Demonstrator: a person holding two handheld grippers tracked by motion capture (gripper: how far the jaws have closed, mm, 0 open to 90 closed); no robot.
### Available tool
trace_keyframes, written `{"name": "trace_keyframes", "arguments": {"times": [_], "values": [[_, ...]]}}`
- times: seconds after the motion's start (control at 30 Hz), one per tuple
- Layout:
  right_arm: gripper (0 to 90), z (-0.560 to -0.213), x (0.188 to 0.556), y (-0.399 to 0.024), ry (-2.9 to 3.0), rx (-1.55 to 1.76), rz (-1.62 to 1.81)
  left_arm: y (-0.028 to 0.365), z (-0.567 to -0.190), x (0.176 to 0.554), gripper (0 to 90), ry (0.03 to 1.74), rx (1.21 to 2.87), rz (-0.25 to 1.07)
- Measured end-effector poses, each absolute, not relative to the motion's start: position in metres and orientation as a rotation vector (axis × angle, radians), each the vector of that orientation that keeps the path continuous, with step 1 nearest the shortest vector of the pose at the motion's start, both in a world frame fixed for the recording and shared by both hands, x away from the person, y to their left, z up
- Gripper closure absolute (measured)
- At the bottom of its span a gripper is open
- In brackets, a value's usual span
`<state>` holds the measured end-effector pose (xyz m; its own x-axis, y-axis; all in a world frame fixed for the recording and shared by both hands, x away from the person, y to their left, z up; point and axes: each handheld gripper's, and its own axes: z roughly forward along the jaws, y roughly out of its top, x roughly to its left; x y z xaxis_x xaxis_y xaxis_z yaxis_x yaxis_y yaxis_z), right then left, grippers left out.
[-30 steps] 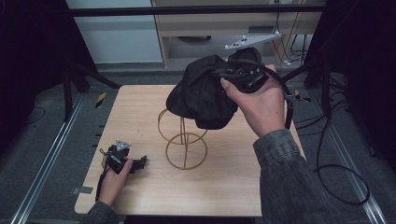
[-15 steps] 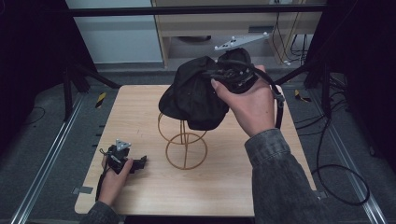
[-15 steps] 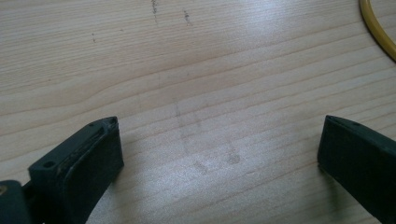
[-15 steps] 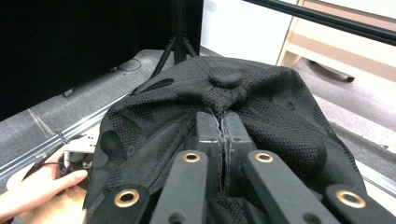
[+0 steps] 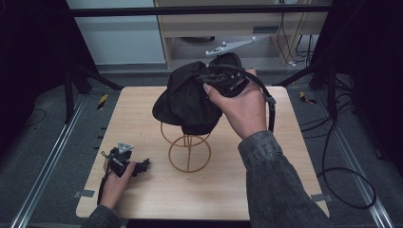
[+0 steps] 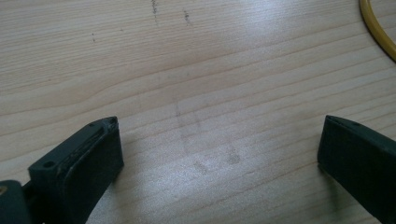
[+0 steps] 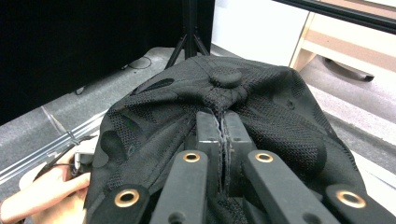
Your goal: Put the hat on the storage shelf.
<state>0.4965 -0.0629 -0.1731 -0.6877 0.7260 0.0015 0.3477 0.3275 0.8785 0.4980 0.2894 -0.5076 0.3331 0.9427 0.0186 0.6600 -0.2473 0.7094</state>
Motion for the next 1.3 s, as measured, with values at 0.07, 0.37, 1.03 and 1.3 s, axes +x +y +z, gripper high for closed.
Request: {"name": "trace_keyframes", "arguments": {"times": [0.07, 0.37, 1.03, 1.3], "values": [[88.7, -0.174, 0.497, -0.061, 2.210, 0.949, 1.313, 0.289, -0.508, 0.498, 0.0, 1.401, 1.997, 0.605], [88.7, -0.176, 0.496, -0.054, 2.229, 0.936, 1.318, 0.289, -0.508, 0.498, 0.0, 1.401, 1.997, 0.605], [88.6, -0.189, 0.495, -0.054, 2.276, 0.946, 1.290, 0.289, -0.508, 0.498, 0.0, 1.393, 2.003, 0.604], [88.5, -0.197, 0.498, -0.060, 2.297, 0.963, 1.264, 0.289, -0.508, 0.498, 0.0, 1.389, 2.002, 0.604]]}}
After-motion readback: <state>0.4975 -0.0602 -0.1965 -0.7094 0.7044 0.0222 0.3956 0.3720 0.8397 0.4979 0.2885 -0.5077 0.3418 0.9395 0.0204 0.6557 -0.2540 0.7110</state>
